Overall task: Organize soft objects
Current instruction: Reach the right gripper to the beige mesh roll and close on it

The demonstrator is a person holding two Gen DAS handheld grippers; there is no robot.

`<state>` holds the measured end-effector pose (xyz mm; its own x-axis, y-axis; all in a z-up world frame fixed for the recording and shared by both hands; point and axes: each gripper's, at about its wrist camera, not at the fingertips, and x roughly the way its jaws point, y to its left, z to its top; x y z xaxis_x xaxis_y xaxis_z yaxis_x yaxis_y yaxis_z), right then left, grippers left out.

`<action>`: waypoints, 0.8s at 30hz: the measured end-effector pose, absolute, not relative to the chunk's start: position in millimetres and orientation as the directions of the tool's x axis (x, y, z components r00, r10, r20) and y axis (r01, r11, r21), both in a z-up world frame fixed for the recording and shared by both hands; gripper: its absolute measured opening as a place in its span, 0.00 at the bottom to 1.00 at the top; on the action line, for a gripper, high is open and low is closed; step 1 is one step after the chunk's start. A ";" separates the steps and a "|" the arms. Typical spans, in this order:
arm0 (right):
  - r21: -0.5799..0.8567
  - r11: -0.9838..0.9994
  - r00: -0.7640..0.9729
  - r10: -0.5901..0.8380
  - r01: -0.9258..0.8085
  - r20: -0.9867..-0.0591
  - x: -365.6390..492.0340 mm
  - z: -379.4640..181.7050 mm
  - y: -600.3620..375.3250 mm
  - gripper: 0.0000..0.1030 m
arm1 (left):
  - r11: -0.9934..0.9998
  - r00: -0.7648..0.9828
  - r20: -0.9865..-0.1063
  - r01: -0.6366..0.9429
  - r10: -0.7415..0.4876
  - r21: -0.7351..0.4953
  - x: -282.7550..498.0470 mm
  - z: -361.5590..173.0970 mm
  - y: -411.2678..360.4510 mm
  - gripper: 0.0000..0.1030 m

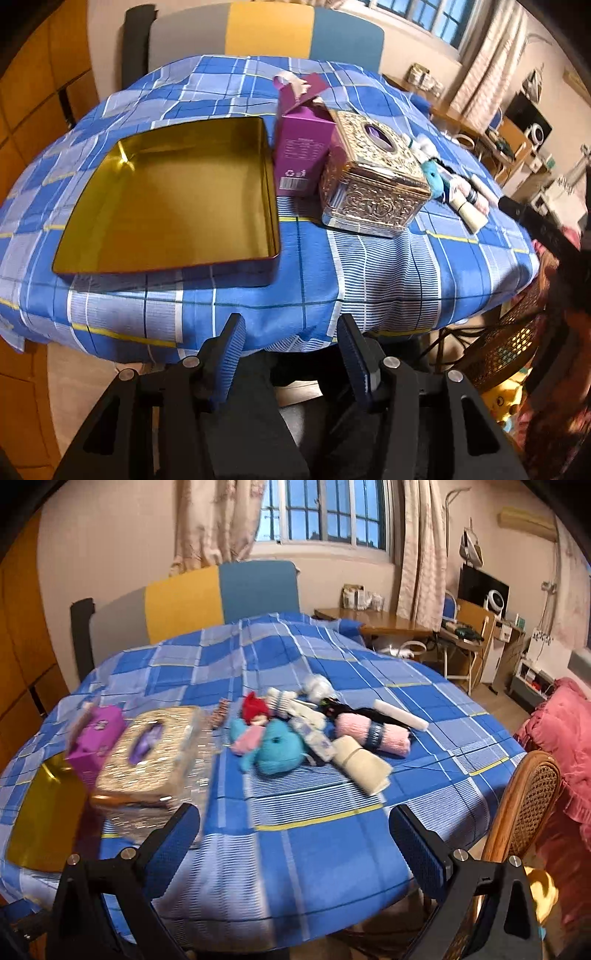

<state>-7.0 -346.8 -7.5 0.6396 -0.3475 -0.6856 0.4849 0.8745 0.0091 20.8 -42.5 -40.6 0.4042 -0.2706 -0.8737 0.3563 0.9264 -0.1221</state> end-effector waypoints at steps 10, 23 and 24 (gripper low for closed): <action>-0.058 0.890 0.469 -0.292 0.451 -0.833 55.1 -51.1 -458.8 0.84 | 0.854 0.322 -0.887 0.502 -0.331 -0.136 29.1 -36.2 -101.8 0.51; -0.019 0.921 0.303 -0.147 0.390 -0.942 111.9 -128.5 -519.2 0.59 | 0.807 0.182 -0.932 0.568 -0.314 -0.160 30.3 -49.2 -154.9 0.51; -0.009 0.917 0.295 -0.137 0.398 -0.945 111.2 -130.4 -520.7 0.58 | 0.805 0.183 -0.930 0.570 -0.319 -0.164 30.7 -48.4 -158.2 0.51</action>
